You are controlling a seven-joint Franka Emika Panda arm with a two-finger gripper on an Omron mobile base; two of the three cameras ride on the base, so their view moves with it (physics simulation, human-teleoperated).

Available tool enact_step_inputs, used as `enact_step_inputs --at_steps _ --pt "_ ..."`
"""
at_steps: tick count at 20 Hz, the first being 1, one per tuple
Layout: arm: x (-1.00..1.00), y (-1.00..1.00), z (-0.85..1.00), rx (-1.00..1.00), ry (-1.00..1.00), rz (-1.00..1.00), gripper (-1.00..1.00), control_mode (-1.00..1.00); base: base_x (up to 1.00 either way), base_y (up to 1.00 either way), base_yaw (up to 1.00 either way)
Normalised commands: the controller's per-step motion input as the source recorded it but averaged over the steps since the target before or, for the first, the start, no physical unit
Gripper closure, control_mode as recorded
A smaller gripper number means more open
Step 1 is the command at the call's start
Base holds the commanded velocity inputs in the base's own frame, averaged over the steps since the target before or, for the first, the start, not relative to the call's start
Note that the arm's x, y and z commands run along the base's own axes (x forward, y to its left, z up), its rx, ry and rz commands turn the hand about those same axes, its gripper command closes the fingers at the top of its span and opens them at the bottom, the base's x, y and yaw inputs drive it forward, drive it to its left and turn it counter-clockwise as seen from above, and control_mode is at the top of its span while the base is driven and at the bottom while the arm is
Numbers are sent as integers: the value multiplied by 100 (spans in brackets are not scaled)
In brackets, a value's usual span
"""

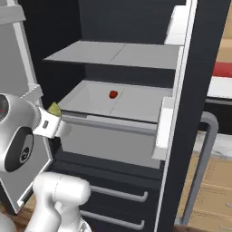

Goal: Take the lemon wedge from the fridge and place it on the plate with fish on the dining counter.

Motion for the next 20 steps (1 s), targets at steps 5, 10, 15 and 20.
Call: enact_step_inputs --at_steps 5,10,15,20 --pt "0 0 0 0 0 0 100 100 -100 -1 40" --pt "0 0 0 0 0 0 100 100 -100 -4 46" --pt "0 0 0 0 0 0 100 100 -78 -11 67" --pt "0 0 0 0 0 0 100 100 -29 0 83"
